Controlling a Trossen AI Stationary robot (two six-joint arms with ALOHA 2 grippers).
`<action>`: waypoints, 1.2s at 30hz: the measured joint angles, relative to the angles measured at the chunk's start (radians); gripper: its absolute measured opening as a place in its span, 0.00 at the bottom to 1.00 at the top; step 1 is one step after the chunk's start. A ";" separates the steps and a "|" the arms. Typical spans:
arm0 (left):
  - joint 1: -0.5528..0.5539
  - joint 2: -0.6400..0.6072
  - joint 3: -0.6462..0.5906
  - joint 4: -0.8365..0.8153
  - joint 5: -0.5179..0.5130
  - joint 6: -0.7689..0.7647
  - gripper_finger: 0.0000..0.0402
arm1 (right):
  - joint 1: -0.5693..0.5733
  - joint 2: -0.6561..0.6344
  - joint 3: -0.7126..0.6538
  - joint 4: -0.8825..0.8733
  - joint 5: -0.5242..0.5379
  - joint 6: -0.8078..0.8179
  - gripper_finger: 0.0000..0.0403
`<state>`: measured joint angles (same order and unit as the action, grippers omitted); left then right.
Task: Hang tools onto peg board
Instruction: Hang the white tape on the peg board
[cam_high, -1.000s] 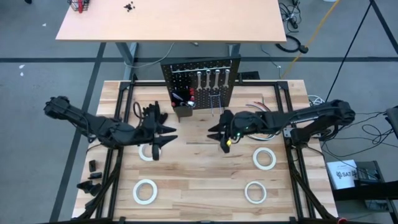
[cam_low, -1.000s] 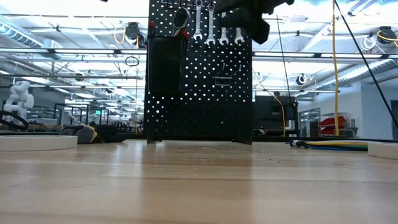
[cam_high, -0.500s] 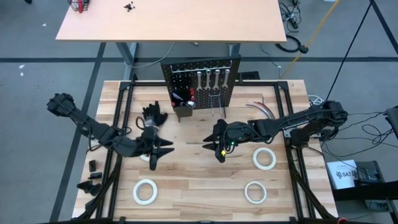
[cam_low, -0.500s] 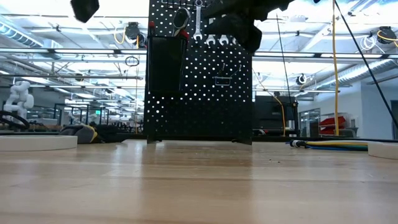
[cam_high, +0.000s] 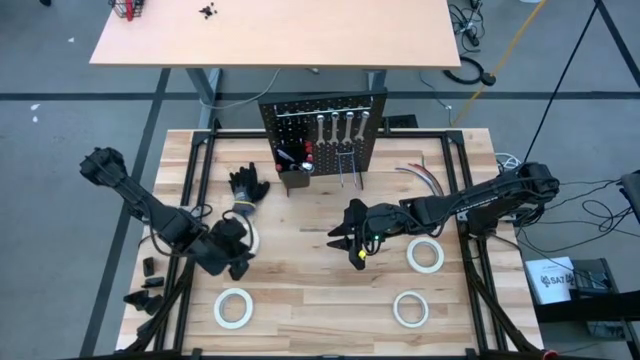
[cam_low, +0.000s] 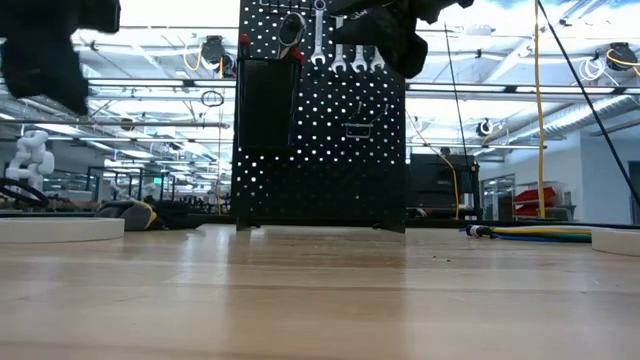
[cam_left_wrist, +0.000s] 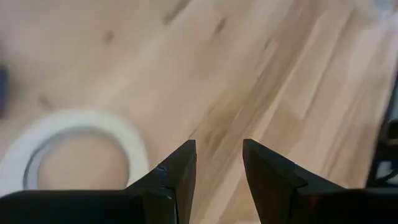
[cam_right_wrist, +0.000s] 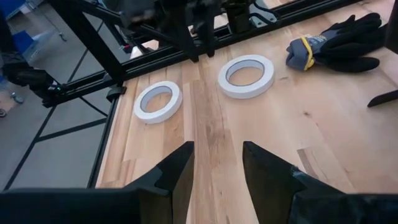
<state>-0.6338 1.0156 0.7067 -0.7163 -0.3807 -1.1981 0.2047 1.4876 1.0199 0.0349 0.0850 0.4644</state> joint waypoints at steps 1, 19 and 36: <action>0.000 0.011 0.000 -0.016 0.013 -0.023 0.34 | 0.001 0.000 0.000 0.000 0.001 0.000 0.33; 0.166 0.267 0.000 -0.042 0.249 0.089 0.34 | 0.000 0.000 0.000 0.000 0.046 -0.016 0.33; 0.263 0.305 0.000 0.047 0.194 0.313 0.34 | 0.000 0.000 0.000 -0.002 0.046 -0.011 0.33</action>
<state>-0.3710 1.3201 0.7067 -0.6692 -0.1866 -0.8852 0.2050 1.4879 1.0195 0.0332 0.1310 0.4532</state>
